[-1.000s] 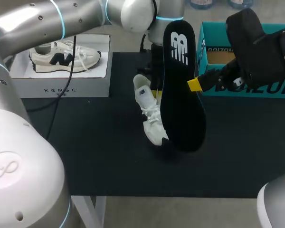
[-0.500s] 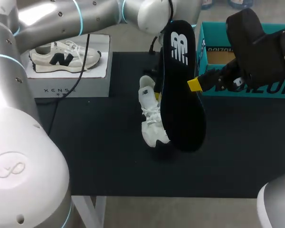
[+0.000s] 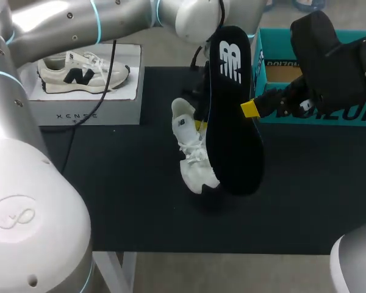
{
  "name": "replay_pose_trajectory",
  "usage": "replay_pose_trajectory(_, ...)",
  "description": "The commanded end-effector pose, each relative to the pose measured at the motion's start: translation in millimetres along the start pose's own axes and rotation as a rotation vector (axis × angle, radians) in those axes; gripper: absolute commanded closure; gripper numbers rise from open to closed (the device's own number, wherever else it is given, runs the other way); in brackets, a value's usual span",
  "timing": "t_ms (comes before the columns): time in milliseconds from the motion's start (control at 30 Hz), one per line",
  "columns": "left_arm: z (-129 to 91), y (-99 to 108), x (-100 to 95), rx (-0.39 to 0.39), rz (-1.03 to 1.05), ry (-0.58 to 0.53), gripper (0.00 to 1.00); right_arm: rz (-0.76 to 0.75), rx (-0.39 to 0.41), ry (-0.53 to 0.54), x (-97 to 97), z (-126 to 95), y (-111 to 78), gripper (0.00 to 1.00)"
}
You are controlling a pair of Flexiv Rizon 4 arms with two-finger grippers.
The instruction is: Take the shoe out of the shoebox, open the shoe tongue, remove and reinsert the insole, then place the shoe into the shoebox
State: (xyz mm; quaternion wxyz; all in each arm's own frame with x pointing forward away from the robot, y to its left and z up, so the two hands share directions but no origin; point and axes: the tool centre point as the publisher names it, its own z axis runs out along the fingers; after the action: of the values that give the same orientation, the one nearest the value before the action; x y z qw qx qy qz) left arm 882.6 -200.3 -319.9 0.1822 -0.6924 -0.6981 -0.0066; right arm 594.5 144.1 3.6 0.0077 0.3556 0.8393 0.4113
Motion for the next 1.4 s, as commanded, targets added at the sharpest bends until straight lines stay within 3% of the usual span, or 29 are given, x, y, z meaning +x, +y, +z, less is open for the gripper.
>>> replay_pose_trajectory(33,1.9,-2.5,6.1,-0.005,0.002,0.0,1.0,0.001,0.008,0.0,0.2,2.4,4.7,1.0)
replay_pose_trajectory(400,27.8,8.7,-0.5,0.03,0.071,0.061,1.0,0.001,0.008,0.0,0.2,2.4,4.7,1.0)
replay_pose_trajectory(967,42.2,12.2,-11.6,0.061,0.096,0.02,1.0,0.001,0.008,0.0,0.2,2.4,4.7,1.0)
replay_pose_trajectory(1000,41.4,11.6,-12.2,0.057,0.08,0.012,0.76,0.001,0.008,0.0,0.2,2.4,4.7,1.0)
replay_pose_trajectory(1067,36.9,10.3,-10.8,0.048,0.07,-0.022,0.05,0.001,0.008,0.0,0.2,2.4,4.7,1.0)
replay_pose_trajectory(1100,34.8,9.6,-9.7,0.037,0.065,-0.034,0.0,0.001,0.008,0.0,0.2,2.4,4.7,1.0)
replay_pose_trajectory(1300,10.5,12.3,-4.0,-0.003,0.003,-0.133,0.0,0.001,0.008,0.0,0.2,2.4,4.7,1.0)
replay_pose_trajectory(1400,-8.3,16.2,-1.4,-0.017,-0.047,-0.239,0.0,0.001,0.008,0.0,0.2,2.4,4.7,1.0)
